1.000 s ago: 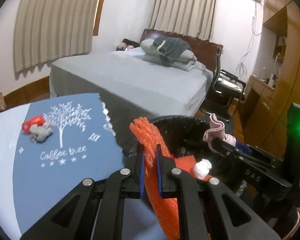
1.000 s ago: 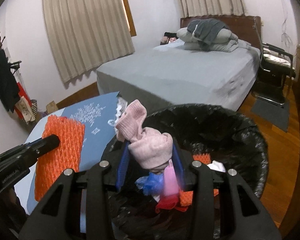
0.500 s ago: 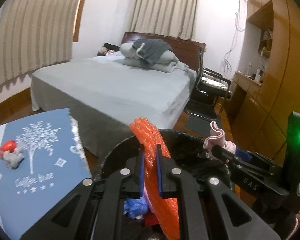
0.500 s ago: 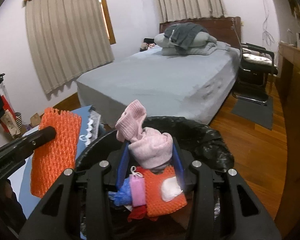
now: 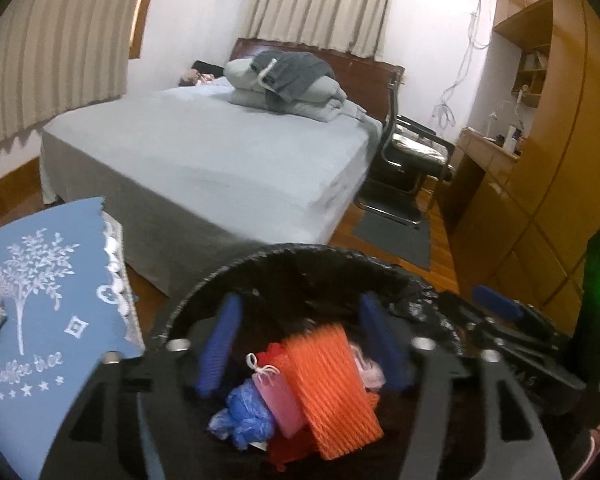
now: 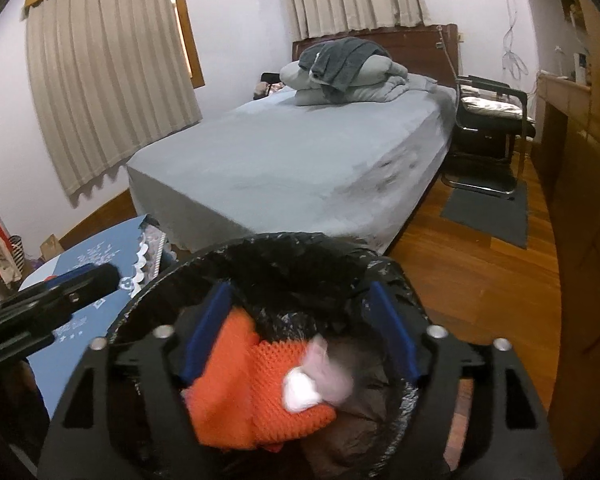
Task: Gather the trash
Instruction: 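Open both grippers over the bin to drop the mesh and pink cloth, then move both tools back over the table toward the red bag and grey cloth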
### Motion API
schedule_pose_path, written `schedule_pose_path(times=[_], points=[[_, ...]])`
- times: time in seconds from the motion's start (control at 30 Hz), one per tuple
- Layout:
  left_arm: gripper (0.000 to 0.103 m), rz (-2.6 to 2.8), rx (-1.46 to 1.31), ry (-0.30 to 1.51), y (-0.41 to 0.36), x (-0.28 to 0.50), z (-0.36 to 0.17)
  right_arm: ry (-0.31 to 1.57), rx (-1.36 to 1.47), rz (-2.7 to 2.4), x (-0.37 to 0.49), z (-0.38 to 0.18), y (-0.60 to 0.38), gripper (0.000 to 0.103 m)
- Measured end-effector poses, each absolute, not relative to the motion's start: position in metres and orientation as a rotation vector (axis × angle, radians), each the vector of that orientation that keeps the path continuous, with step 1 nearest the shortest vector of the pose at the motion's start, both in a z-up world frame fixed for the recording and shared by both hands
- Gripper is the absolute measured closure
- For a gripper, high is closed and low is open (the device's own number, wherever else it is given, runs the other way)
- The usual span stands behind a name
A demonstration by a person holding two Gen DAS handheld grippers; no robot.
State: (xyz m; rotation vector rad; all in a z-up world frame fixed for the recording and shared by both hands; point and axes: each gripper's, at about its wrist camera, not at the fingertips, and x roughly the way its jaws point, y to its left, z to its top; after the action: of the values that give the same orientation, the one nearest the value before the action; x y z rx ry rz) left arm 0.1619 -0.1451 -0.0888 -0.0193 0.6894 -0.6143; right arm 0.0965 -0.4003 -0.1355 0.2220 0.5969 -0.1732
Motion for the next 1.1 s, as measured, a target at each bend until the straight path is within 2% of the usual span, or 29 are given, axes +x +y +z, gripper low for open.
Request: schedule_pose_path(times=[0.07,0.2,0.3,0.6,1.1], points=[[0.032,-0.592,-0.015,0.686,-0.140,0.163,-0.088,0.593,0.225,-0.180,0.096,-0.135,-0.401,0.014],[0.017,-0.514,-0.004,0.655,-0.117,0.162,-0.082,0.582,0.222,-0.185,0.094,-0.131,-0.397,0.010],[0.010,-0.453,-0.004,0.638,-0.094,0.162,-0.078,0.576,0.218,-0.171,0.096,-0.128,-0.386,0.008],[0.007,-0.255,-0.036,0.608,0.002,0.162,-0.076,0.593,0.190,-0.047,0.123,-0.120,-0.322,0.007],[0.006,0.085,-0.040,0.638,0.173,0.183,-0.110,0.620,0.088,0.221,0.206,-0.120,-0.159,0.007]])
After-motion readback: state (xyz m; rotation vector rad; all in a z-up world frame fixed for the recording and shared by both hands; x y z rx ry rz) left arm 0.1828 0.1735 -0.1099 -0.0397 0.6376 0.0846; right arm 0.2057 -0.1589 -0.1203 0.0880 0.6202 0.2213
